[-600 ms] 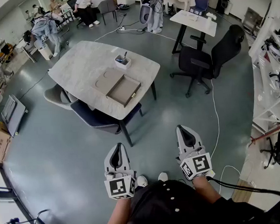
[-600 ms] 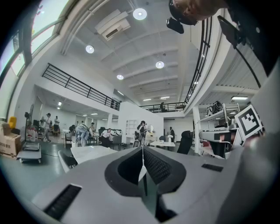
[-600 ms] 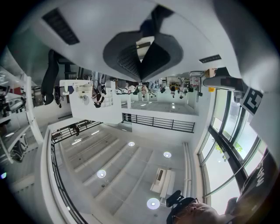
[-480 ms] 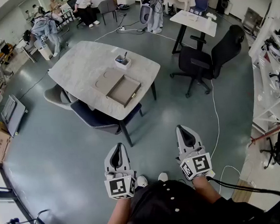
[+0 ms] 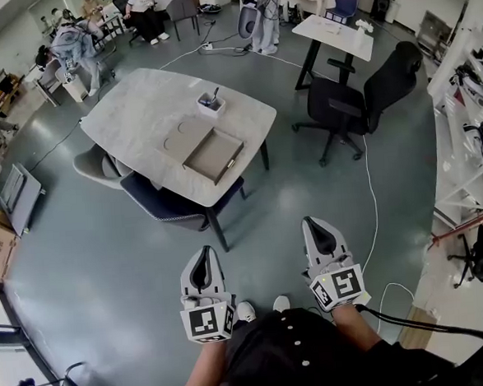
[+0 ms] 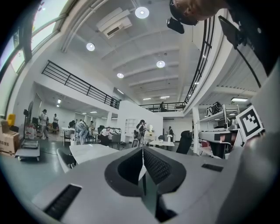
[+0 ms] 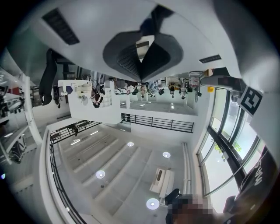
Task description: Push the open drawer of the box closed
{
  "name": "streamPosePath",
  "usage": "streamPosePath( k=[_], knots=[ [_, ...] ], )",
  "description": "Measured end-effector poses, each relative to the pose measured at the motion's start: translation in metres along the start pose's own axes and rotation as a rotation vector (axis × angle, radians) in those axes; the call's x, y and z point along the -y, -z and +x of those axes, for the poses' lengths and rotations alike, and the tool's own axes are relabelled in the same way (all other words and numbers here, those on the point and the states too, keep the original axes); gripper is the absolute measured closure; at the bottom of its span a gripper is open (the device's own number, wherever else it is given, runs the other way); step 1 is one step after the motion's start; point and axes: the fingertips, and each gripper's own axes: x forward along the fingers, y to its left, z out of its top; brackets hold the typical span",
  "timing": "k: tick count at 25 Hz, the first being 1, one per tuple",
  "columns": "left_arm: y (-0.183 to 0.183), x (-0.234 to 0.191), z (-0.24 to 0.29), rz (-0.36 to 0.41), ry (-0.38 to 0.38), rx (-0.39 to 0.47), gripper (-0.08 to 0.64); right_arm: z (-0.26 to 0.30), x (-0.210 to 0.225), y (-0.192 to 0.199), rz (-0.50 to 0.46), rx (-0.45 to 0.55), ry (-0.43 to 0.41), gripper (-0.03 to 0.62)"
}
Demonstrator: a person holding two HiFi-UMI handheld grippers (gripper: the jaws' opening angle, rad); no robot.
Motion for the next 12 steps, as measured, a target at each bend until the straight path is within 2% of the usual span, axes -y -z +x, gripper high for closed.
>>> streamPosePath(
  k=[12],
  knots=[
    [0.008, -0.045, 0.008, 0.023, 0.060, -0.022, 0.541, 0.021, -0.027, 0.018, 0.008, -0.022, 0.070, 0.595]
  ],
)
